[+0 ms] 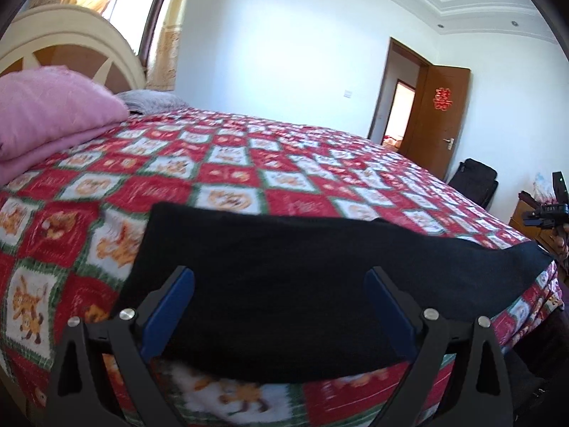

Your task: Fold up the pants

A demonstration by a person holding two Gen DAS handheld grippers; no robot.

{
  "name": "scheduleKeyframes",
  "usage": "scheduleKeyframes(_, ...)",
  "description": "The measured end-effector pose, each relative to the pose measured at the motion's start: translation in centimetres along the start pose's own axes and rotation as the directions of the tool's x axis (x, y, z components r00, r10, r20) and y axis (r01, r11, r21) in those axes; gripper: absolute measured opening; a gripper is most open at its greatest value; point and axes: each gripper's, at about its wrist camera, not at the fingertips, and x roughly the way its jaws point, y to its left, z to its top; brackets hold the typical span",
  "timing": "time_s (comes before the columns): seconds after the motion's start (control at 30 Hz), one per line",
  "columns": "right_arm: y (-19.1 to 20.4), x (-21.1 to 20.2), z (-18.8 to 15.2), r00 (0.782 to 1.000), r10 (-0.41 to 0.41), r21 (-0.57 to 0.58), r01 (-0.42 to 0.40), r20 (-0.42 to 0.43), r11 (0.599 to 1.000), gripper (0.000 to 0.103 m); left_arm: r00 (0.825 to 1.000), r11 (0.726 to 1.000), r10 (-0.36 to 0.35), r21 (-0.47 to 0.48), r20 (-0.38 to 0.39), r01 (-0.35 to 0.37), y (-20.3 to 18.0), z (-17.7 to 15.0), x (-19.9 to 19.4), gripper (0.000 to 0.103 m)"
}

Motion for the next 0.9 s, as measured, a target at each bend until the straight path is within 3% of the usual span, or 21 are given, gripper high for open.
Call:
scheduleKeyframes(0.07, -4.7, -1.9, -0.1, 0.997, -0.075, 0.071, 0.074, 0.016, 0.995, 0.046, 1.0, 0.999, -0.027, 0.033, 0.006, 0.026, -1.8, 0.8, 0.2, 0.099)
scheduleKeyframes(0.17, -9.4, -3.4, -0.6, 0.992, -0.126, 0.143, 0.12, 0.03, 0.982, 0.046, 0.998, 0.993, -0.069, 0.095, -0.003, 0.069, -5.0, 2.0, 1.0, 0.099)
scheduleKeyframes(0.3, -10.9, -2.3, -2.2, 0.997, -0.079, 0.17, 0.078, 0.001, 0.982, 0.046, 0.994, 0.983, -0.101, 0.153, -0.034, 0.105, -8.7, 2.8, 2.9, 0.099)
scheduleKeyframes(0.47, -5.9, 1.0, -3.6, 0.998, 0.044, 0.032, -0.043, -0.055, 0.999, 0.046, 0.982, 0.971, -0.154, 0.168, -0.113, 0.172, -12.3, 1.1, 4.7, 0.099)
scheduleKeyframes(0.57, -1.5, 2.7, -4.4, 0.986, 0.127, -0.063, -0.135, -0.11, 0.989, 0.046, 0.973, 0.961, -0.158, 0.201, -0.166, 0.19, -14.2, -0.8, 5.4, 0.099)
scheduleKeyframes(0.63, 1.4, 3.2, -5.6, 0.967, 0.199, -0.117, -0.219, -0.157, 0.969, 0.046, 0.962, 0.956, -0.182, 0.193, -0.202, 0.221, -14.8, -1.9, 5.5, 0.099)
scheduleKeyframes(0.73, 5.5, 3.8, -9.1, 0.912, 0.308, -0.183, -0.363, -0.271, 0.914, 0.046, 0.942, 0.95, -0.203, 0.179, -0.267, 0.255, -15.1, -3.8, 5.8, 0.099)
scheduleKeyframes(0.8, 7.0, 4.7, -11.6, 0.881, 0.321, -0.197, -0.403, -0.349, 0.893, 0.046, 0.95, 0.945, -0.184, 0.219, -0.253, 0.242, -15.4, -4.5, 5.4, 0.1)
scheduleKeyframes(0.9, 7.6, 5.3, -14.2, 0.873, 0.293, -0.205, -0.393, -0.389, 0.896, 0.046, 0.948, 0.942, -0.18, 0.231, -0.261, 0.242, -15.7, -4.7, 4.9, 0.1)
